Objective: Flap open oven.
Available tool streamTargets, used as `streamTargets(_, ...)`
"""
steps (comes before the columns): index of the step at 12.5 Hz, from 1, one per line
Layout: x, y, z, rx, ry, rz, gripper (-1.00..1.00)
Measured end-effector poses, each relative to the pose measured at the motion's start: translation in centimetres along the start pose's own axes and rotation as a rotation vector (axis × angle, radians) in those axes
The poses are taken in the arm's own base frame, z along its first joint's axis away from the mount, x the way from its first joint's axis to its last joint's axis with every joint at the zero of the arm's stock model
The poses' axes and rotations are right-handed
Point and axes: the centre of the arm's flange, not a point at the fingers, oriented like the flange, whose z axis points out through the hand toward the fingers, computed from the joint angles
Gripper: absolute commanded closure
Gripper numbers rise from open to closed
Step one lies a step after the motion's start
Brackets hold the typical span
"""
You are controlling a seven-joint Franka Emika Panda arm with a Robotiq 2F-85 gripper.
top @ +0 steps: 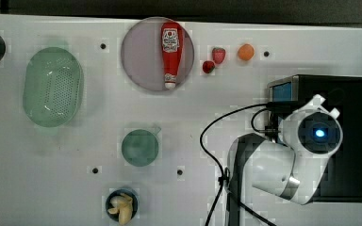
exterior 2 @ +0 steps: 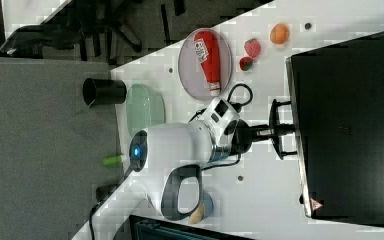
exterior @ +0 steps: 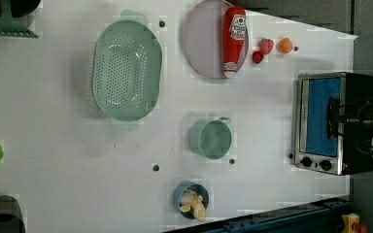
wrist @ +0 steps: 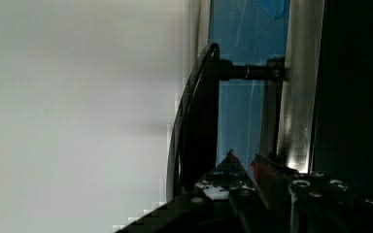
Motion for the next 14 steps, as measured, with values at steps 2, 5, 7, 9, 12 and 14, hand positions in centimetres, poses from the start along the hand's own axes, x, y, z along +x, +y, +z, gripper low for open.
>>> streamTargets(2, 0.6, -1.4, 0.3, -0.043, -0.023, -0.009, 0.65)
streamTargets(5, 2.1, -4.9, 1.2, -0.145, -0.054, -0.046, 0.65)
streamTargets(7, 3.0, -8.5, 1.9, -0.2, -0.088, -0.054, 0.65)
streamTargets(9, 3.9, -12.7, 2.9, -0.254, -0.12, -0.036, 0.65)
streamTargets(12, 4.1, -19.7, 5.6, -0.397, -0.158, -0.071, 0.65)
streamTargets(14, 3.5, -23.8, 8.3, -0.486, -0.161, -0.09, 0.65)
